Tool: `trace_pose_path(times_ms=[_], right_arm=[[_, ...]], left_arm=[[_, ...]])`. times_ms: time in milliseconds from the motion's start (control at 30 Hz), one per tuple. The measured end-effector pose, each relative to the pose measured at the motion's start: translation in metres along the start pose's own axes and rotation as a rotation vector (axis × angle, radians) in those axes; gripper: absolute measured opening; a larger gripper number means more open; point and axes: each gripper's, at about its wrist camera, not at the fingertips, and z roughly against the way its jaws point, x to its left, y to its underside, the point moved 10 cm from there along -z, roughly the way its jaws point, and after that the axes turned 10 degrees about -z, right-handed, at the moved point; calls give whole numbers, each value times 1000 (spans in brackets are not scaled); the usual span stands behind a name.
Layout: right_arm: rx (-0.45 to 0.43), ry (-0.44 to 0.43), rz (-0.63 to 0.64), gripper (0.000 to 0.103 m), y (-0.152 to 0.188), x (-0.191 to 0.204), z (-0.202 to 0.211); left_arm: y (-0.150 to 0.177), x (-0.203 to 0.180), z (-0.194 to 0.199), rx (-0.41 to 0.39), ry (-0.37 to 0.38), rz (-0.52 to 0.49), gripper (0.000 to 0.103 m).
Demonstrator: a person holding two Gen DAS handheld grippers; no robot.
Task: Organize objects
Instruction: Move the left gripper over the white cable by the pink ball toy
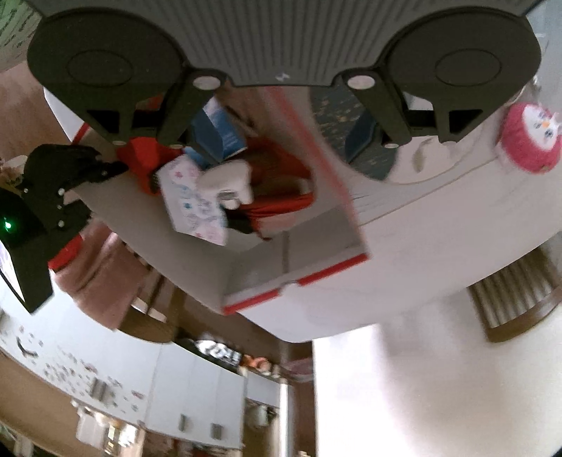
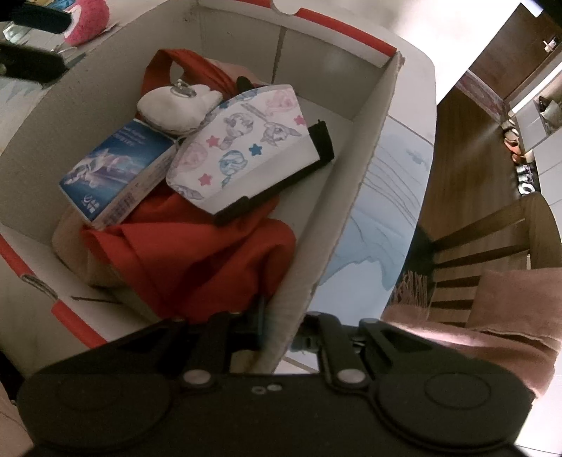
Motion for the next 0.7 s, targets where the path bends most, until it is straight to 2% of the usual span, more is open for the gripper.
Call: trace_pose_path(times_ms=[133,233,300,567,700], right_arm=[[5,8,0,10,-1,1,0],[9,10,-7,10,-1,1,1],[12,13,-8,10,-1,1,1],[25,22,-13,11,-1,1,1],[31,27,-18,11,-1,1,1]], left_arm=[[19,35,14,-8,-67,71,76],[39,67,21,1,-144,132,76],[55,92,26,10,-205,173,82],[116,185,37,90,-401,320,83],[146,230,36,136,-450,454,83]])
